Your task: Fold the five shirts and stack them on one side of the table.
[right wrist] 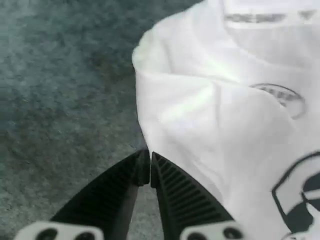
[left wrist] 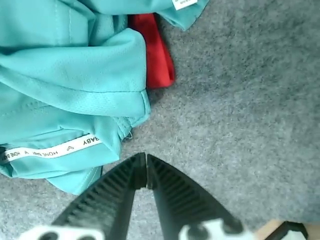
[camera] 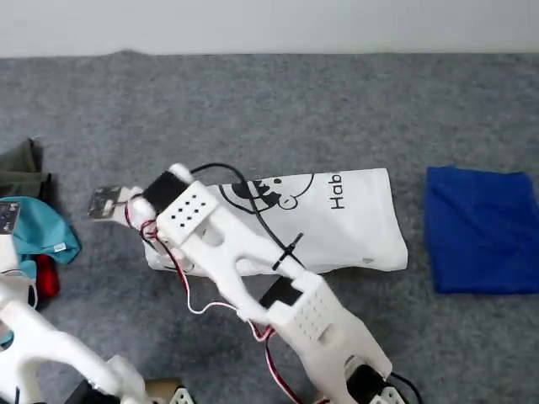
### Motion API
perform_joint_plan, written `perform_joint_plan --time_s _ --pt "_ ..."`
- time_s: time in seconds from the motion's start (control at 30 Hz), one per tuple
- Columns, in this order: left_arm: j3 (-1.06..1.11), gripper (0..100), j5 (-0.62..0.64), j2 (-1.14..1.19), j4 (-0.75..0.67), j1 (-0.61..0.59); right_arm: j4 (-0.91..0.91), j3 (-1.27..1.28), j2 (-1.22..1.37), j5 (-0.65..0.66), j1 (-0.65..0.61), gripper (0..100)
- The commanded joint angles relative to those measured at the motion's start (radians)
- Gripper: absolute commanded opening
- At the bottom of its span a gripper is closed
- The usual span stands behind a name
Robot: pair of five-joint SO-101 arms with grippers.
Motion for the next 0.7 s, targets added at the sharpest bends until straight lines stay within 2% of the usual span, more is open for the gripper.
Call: perform_joint_plan --time_s 0.0,0.2,0.43,0.53,0.67 --pt "-0.007 1 -0.008 -0.018 -0.009 0.003 -0.096 -0.005 0.031 0.000 0.056 1.0" --pt "-0.005 1 -0.008 -0.018 -0.008 -0.002 -0.200 -0.114 0.059 0.000 0.183 1.0" --pt "-0.005 1 -0.008 -0.018 -0.008 0.003 -0.197 -0.181 0.062 0.000 0.228 1.0" --pt "-0.005 1 -0.008 -0.023 -0.008 0.003 -0.153 -0.204 0.044 -0.006 0.220 1.0" --pt "-0.005 1 -0.008 -0.025 -0.008 0.003 -0.012 -0.272 0.041 -0.008 0.130 1.0"
